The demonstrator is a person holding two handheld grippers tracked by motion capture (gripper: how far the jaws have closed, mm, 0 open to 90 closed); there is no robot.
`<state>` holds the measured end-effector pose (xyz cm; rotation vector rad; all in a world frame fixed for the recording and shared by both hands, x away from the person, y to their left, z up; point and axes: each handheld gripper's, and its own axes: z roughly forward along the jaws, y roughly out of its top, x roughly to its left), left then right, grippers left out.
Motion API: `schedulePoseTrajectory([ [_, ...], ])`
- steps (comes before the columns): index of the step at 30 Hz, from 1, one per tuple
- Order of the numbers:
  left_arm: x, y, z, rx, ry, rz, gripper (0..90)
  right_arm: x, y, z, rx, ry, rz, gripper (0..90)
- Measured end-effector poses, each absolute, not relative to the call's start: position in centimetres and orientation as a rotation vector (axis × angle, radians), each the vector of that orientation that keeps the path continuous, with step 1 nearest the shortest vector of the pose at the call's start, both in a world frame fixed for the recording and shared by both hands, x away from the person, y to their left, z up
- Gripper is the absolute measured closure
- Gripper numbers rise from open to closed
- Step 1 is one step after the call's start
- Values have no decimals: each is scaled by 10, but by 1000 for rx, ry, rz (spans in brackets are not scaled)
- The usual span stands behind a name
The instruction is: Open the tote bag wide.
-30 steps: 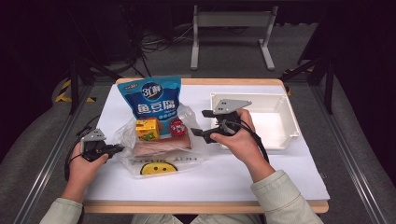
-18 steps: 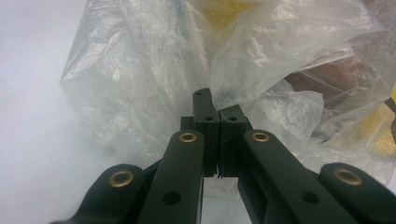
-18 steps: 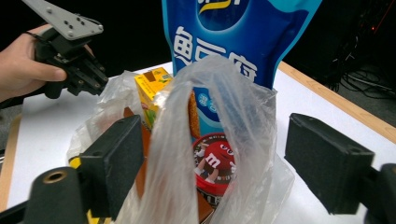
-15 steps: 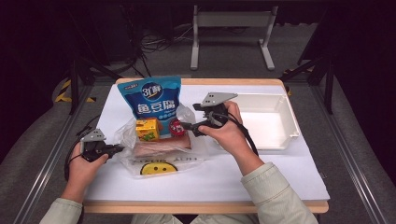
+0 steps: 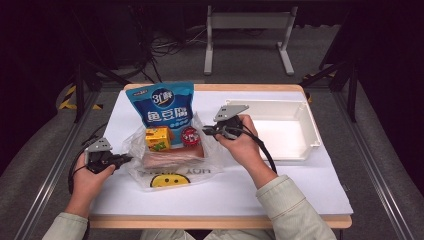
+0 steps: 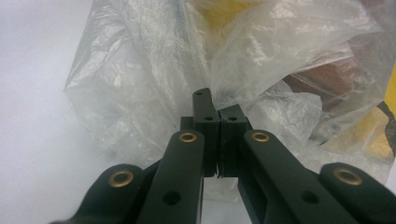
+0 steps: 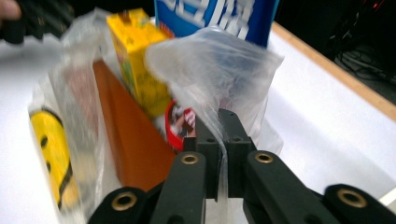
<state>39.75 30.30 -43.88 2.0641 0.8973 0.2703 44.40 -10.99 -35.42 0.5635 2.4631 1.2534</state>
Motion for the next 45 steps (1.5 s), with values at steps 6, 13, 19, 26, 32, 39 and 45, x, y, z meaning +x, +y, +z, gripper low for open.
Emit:
schedulePoseTrajectory([
  [6,398,302,-439,2062,901,274,887,440,-108,-369,546,2507,1157,894],
  [13,398,304,-440,2061,900,273,885,435,-112,-390,587,2558,1096,894],
  [19,398,303,-440,2063,908,262,885,427,-120,-404,637,2598,1093,894],
  [26,398,303,-440,2064,904,263,884,417,-128,-416,660,2624,1083,894],
  [32,399,303,-442,2066,910,260,881,411,-133,-422,677,2638,1081,894],
  [39,400,304,-444,2067,928,245,881,407,-139,-429,713,2666,1039,894],
  [45,403,304,-450,2075,965,230,885,405,-142,-434,726,2686,1021,894],
])
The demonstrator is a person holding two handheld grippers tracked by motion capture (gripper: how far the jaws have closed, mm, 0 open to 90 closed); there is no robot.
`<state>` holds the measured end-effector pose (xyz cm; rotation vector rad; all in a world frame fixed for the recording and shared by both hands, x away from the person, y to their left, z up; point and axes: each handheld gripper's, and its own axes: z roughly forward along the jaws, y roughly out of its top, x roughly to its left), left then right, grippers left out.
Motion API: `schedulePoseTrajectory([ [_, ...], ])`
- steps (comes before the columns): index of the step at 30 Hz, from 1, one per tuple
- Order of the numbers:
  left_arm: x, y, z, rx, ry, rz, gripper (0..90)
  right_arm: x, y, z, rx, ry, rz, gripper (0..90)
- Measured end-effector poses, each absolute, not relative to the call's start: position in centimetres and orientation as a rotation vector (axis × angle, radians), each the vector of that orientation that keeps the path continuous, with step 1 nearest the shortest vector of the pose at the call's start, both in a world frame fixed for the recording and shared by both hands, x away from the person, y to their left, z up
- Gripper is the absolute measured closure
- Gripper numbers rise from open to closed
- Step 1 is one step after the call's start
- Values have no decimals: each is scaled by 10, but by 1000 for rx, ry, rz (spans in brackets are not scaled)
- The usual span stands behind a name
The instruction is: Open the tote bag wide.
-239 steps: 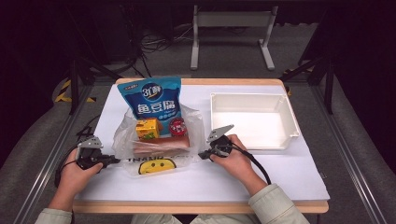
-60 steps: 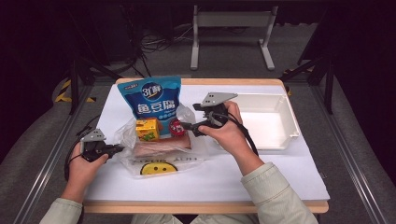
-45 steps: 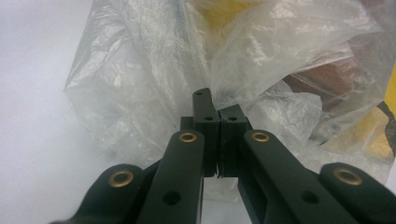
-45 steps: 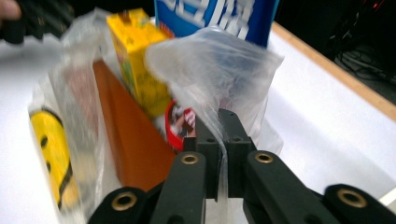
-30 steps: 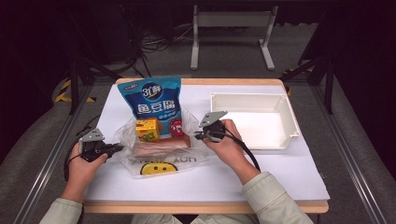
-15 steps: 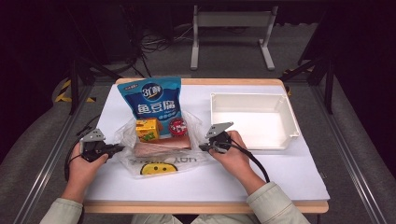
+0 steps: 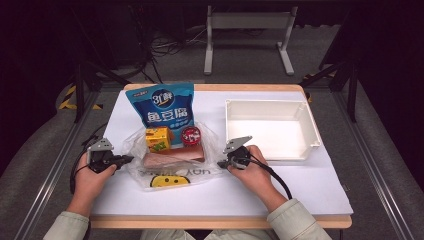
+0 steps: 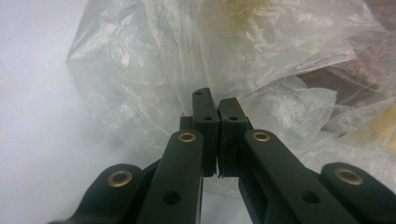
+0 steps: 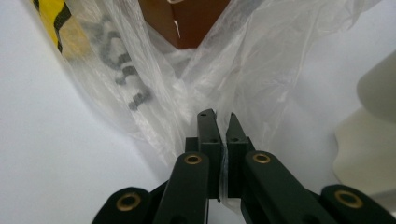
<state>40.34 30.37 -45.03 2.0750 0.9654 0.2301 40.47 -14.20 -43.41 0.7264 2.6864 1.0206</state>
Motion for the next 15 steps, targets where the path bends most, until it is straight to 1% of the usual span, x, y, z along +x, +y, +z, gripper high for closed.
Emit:
schedulePoseTrajectory([
  [5,406,300,-457,2096,973,208,884,403,-150,-440,784,2687,1065,895],
  [10,404,300,-456,2095,973,222,867,401,-155,-440,787,2686,1081,895],
  [13,401,306,-448,2052,983,250,767,401,-155,-440,781,2689,1073,895],
  [14,400,308,-444,2034,979,261,709,400,-155,-440,775,2693,1069,895],
  [15,398,309,-441,2023,973,261,694,400,-155,-440,777,2692,1068,895],
])
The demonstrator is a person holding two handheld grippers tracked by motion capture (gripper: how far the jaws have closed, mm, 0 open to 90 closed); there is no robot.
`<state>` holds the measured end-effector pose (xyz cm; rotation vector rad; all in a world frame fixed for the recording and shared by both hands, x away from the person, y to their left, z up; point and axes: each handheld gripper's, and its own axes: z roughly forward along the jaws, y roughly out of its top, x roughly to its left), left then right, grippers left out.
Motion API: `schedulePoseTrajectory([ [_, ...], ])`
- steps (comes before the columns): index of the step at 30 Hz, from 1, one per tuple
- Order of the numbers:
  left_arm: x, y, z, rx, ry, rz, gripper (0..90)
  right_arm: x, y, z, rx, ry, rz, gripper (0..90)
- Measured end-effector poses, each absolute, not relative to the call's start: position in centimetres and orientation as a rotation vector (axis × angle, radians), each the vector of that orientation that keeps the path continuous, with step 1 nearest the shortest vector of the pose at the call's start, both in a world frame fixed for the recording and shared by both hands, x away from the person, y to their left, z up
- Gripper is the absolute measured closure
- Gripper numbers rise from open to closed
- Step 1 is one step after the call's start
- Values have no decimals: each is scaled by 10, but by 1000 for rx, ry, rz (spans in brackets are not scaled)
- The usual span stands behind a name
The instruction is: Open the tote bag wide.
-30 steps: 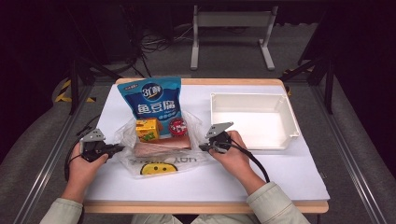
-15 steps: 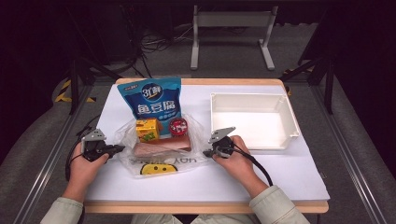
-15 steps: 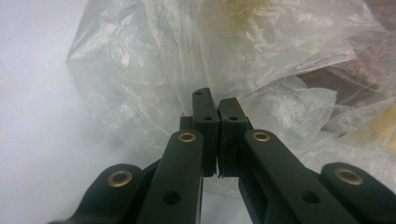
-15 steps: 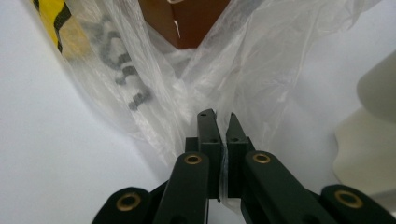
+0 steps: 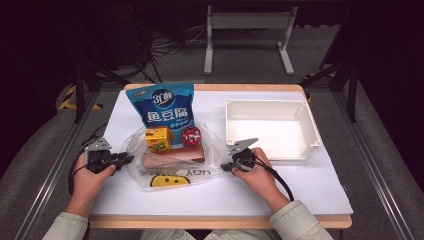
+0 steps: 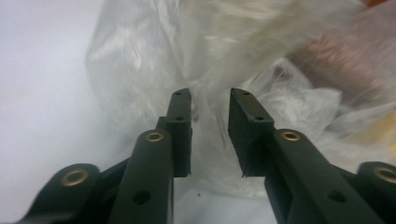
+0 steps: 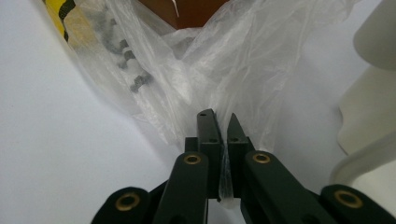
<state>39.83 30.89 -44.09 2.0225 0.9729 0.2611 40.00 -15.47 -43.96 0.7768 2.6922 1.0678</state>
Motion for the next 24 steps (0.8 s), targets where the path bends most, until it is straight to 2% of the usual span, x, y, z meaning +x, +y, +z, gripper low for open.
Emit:
schedulePoseTrajectory([
  [3,391,313,-430,1981,940,280,586,400,-155,-439,777,2695,1066,895],
  [8,382,318,-414,1919,916,310,468,400,-154,-439,774,2698,1063,895],
  [12,376,317,-402,1890,896,348,421,400,-154,-439,776,2700,1061,895],
  [16,366,308,-388,1891,824,361,442,400,-153,-439,774,2700,1061,895],
  [24,362,279,-388,1936,686,287,502,400,-153,-439,775,2705,1062,894],
])
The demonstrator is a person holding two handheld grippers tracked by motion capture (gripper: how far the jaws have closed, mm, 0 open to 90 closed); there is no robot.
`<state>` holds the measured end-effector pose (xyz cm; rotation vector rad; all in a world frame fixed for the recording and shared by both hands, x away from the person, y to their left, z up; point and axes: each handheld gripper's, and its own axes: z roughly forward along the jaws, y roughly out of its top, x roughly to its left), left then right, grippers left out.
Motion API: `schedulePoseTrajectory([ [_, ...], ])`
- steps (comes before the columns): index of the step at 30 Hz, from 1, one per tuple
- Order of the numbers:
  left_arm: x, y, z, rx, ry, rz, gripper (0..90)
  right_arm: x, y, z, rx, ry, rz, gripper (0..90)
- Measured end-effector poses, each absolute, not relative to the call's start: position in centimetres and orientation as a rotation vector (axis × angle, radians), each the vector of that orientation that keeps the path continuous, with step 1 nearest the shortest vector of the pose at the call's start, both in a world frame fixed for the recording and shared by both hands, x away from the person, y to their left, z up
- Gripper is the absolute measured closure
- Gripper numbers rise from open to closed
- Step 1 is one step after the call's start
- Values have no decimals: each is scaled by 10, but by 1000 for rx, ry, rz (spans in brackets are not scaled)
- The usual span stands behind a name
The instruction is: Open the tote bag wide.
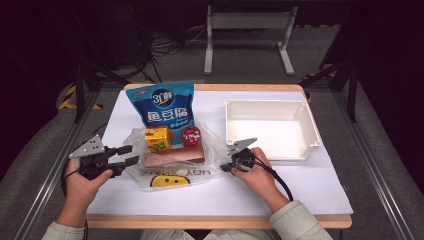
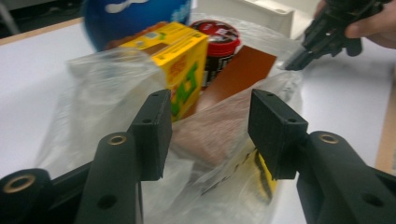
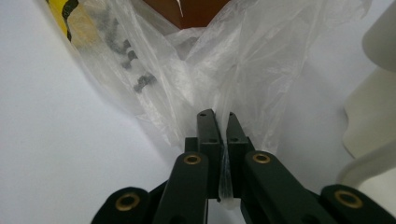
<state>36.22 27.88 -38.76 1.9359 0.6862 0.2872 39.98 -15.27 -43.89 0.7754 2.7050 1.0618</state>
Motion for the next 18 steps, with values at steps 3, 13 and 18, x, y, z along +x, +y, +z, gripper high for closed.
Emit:
schedulePoseTrajectory([
  [3,367,272,-393,1942,685,259,461,400,-152,-439,772,2708,1062,893],
  [13,392,284,-420,1947,751,181,416,400,-152,-439,769,2711,1067,892],
  [18,395,285,-428,1966,739,147,417,400,-152,-439,771,2710,1068,889],
])
